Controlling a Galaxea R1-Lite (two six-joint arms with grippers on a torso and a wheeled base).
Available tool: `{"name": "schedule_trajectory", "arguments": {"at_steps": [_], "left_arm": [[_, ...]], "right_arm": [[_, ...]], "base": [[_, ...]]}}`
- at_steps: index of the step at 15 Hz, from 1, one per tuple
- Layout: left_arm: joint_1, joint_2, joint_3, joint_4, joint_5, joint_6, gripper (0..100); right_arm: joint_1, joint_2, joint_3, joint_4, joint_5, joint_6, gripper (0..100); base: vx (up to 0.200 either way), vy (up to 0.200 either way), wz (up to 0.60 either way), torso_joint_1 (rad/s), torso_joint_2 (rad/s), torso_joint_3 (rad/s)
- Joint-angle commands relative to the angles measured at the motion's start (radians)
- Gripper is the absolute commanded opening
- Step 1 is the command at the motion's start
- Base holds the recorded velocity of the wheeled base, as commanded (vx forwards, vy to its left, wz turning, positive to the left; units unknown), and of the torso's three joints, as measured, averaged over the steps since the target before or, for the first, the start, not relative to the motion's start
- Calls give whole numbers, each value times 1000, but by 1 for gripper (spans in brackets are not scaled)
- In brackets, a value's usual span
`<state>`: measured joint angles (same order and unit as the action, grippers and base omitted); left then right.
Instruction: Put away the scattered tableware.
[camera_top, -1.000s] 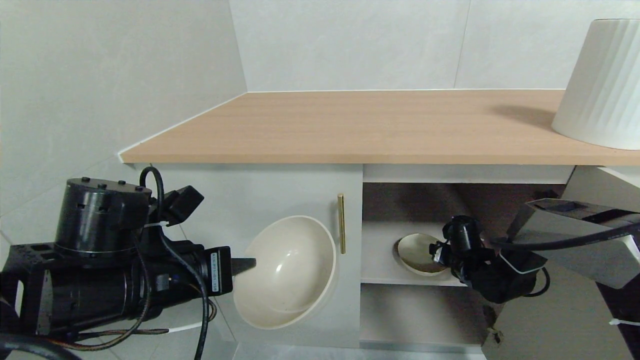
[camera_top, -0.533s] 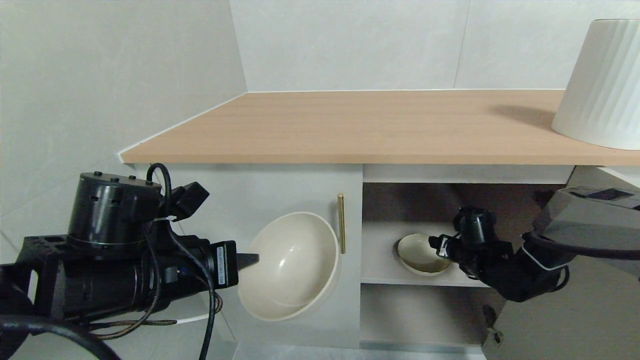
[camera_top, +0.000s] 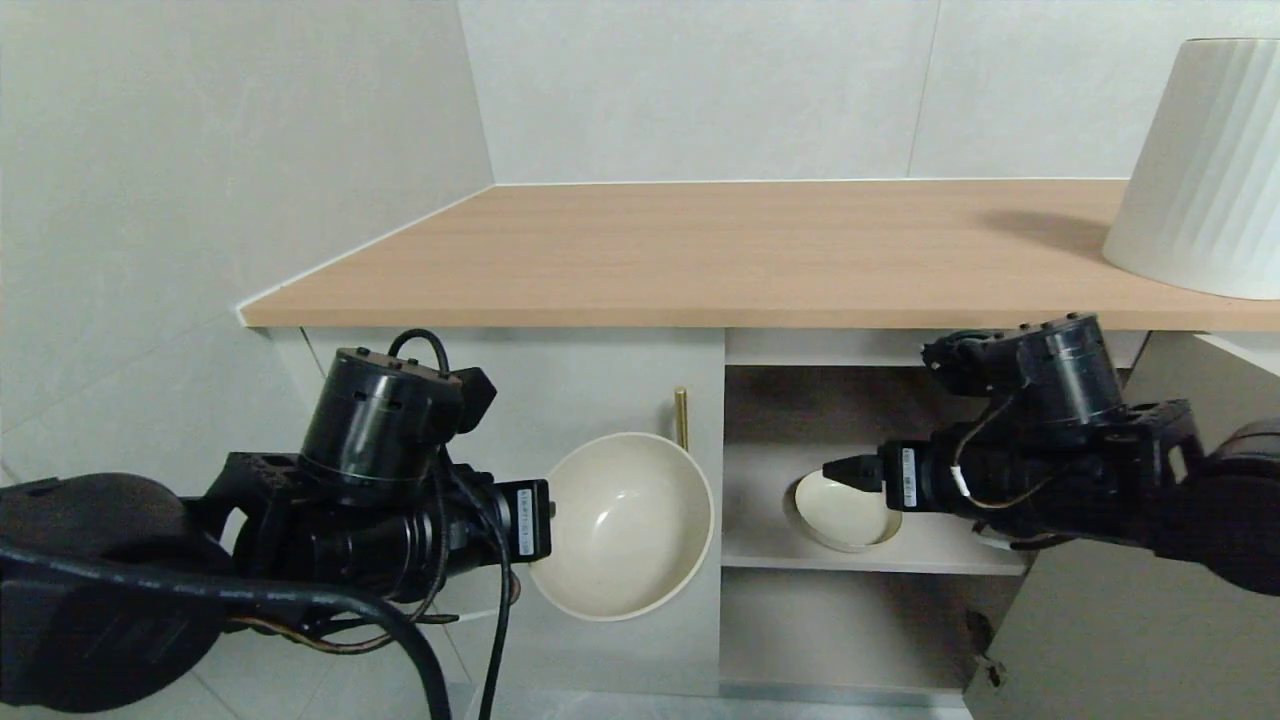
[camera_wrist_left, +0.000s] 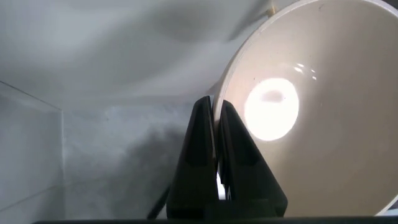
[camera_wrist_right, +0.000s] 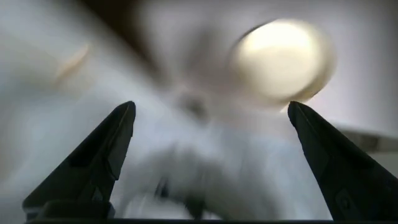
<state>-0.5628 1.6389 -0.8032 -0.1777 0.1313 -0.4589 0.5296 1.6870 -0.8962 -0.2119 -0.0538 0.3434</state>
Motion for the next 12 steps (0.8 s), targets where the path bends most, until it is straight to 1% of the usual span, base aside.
{"name": "schedule_trajectory", "arguments": {"at_steps": [1,3,4,5,7,9,10,12], "left_arm": [[-23,53,1,1,37,14,0],[-51,67,16,-2,96,42,0],[-63,65,24,-3,120,62,0],[-74,62,30,-6,131,72,0],[-97,56,36,-6,136,75,0],[-109,53,36,-6,137,75,0],[-117,50,38,-6,137,75,0],[-134,42,41,-6,137,75,0]], "right_arm": [[136,-187,-13,115,32,-18,100],[210,-188,3,124,22,-18,100],[231,-184,22,124,6,-23,100],[242,-168,25,123,-9,-24,100],[265,-122,23,117,-14,-23,100],[291,-72,22,114,-43,-18,100],[300,-47,20,98,-72,-14,100],[313,-27,29,37,-87,-12,100]], "base": [[0,0,0,0,0,0],[0,0,0,0,0,0],[0,0,0,0,0,0],[0,0,0,0,0,0],[0,0,0,0,0,0],[0,0,0,0,0,0],[0,0,0,0,0,0],[0,0,0,0,0,0]]}}
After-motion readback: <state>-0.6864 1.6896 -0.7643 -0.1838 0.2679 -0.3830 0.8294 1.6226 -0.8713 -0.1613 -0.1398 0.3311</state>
